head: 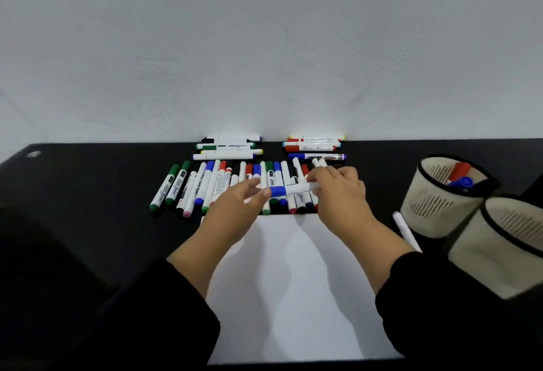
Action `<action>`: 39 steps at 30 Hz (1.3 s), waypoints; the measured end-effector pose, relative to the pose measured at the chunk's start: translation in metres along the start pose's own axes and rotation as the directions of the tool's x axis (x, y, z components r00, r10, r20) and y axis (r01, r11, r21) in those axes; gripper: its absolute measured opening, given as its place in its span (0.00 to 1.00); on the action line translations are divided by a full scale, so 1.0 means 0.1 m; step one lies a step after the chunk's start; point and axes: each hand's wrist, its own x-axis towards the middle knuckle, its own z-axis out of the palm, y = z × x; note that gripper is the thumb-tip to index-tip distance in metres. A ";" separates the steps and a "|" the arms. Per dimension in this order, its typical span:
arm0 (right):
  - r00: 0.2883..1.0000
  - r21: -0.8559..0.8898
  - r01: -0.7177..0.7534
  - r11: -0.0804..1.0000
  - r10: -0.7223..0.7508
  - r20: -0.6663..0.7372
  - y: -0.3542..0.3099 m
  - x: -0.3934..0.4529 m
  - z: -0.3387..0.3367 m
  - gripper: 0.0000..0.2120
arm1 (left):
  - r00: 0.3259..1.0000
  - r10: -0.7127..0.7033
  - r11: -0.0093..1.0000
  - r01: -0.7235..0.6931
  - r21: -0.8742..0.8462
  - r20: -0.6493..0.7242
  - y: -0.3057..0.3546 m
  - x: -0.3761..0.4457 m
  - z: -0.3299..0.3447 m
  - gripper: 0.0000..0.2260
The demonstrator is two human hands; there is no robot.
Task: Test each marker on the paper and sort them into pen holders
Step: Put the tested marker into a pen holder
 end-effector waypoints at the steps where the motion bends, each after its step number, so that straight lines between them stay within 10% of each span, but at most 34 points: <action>1: 1.000 0.026 -0.010 1.000 0.010 -0.008 -0.05 -0.11 0.00 0.16 | 1.000 -0.013 1.000 0.013 0.006 0.000 0.00 -0.12 -0.02 0.19; 10: 0.992 0.500 -0.014 0.866 0.076 -0.103 -0.44 -0.74 0.04 0.15 | 0.988 -0.147 0.983 0.141 -0.117 -0.048 -0.19 -0.82 -0.19 0.04; 15: 0.903 0.850 -0.344 0.400 0.390 0.182 -0.69 -0.84 -0.02 0.33 | 0.976 -0.191 0.961 0.164 -0.221 -0.106 -0.34 -1.01 -0.25 0.03; 21: 0.817 0.867 -0.490 -0.089 0.300 0.492 -0.88 -0.90 0.11 0.06 | 0.980 -0.191 0.973 0.181 -0.145 -0.057 -0.45 -1.06 -0.25 0.06; 39: 0.870 0.875 -0.464 0.138 0.254 0.421 -1.20 -0.80 0.26 0.11 | 0.982 -0.183 0.983 0.185 -0.018 0.054 -0.52 -0.91 -0.36 0.05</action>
